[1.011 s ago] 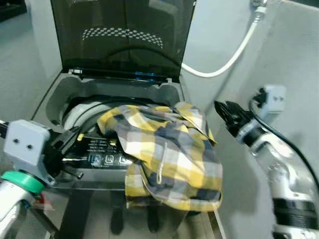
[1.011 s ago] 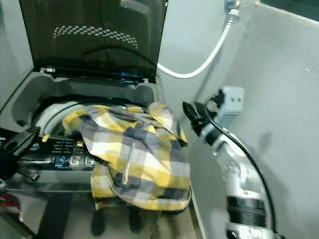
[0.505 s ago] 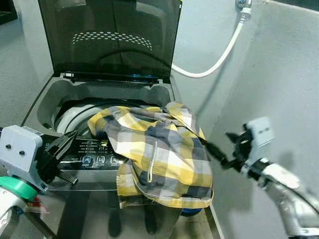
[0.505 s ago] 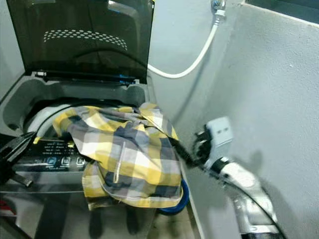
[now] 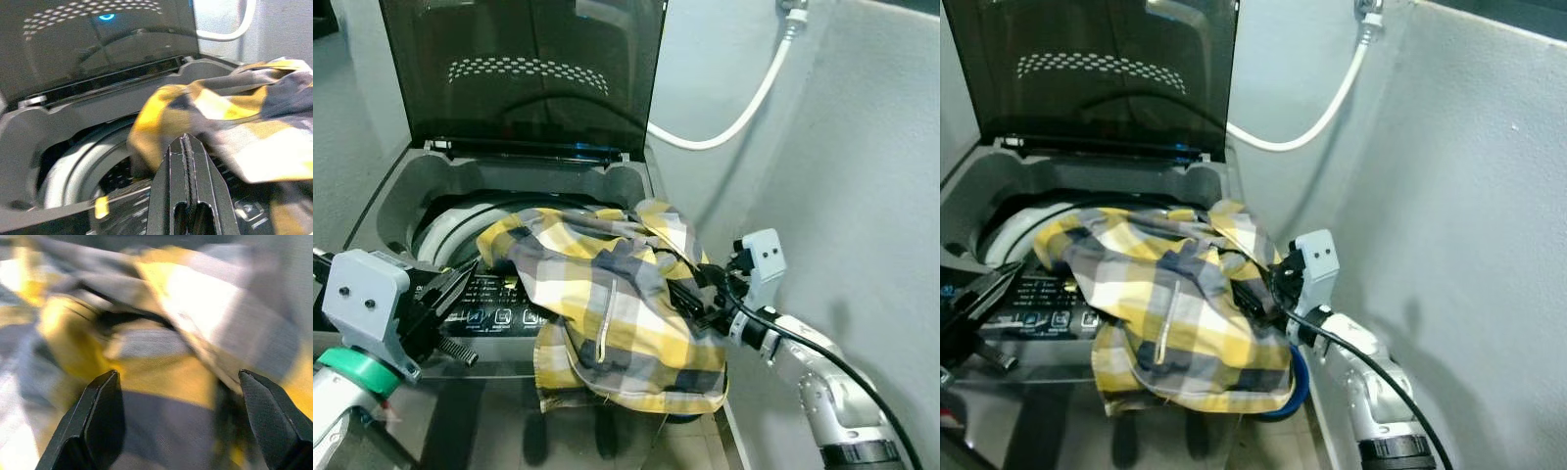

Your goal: Clothes washing

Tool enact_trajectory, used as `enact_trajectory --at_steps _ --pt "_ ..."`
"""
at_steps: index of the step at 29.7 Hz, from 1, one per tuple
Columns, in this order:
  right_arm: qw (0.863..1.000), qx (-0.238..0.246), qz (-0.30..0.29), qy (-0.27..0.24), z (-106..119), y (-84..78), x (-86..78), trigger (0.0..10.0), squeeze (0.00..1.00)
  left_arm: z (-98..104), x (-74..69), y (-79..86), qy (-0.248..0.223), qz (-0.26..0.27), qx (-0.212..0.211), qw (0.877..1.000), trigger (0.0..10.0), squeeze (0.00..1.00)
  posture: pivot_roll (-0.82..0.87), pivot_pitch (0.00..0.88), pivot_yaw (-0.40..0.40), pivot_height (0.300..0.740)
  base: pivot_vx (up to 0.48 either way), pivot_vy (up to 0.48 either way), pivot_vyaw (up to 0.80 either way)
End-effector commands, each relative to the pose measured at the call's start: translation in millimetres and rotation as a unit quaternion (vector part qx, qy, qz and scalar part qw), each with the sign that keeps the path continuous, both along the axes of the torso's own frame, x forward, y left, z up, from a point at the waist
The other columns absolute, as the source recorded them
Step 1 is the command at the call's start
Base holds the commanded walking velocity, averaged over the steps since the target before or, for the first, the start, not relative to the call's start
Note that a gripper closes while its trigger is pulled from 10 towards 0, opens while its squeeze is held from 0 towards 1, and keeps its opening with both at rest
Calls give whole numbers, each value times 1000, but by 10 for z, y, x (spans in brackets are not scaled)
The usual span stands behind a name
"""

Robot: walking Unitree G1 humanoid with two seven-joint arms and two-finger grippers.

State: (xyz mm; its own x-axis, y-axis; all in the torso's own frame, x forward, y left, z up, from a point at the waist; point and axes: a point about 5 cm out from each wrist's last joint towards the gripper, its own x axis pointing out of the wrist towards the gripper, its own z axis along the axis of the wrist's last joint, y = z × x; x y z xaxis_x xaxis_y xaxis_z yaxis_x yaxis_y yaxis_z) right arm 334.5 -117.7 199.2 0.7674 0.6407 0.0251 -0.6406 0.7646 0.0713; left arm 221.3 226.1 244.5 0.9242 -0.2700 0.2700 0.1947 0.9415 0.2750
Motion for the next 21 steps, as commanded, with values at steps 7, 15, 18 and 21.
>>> enact_trajectory --at_steps 7,15,18,21 --pt "992 -4 117 -41 246 594 -7 10000 0 -10 -28 -40 -6 -6 2 1000 10000 0 56 67 -61 740 0 0 0" --pt "974 71 187 -107 904 1251 -26 10000 0 -5 -42 -49 -9 -4 2 1000 10000 0 59 69 -66 740 0 0 0" --pt "966 160 161 -120 1256 1382 24 10000 0 -11 -45 -67 -9 -6 2 1000 10000 0 64 70 -66 740 0 0 0" --pt "942 290 122 -118 1646 1324 95 10000 0 -12 -47 -80 -10 -6 2 1000 10000 0 71 71 -69 740 0 0 0"
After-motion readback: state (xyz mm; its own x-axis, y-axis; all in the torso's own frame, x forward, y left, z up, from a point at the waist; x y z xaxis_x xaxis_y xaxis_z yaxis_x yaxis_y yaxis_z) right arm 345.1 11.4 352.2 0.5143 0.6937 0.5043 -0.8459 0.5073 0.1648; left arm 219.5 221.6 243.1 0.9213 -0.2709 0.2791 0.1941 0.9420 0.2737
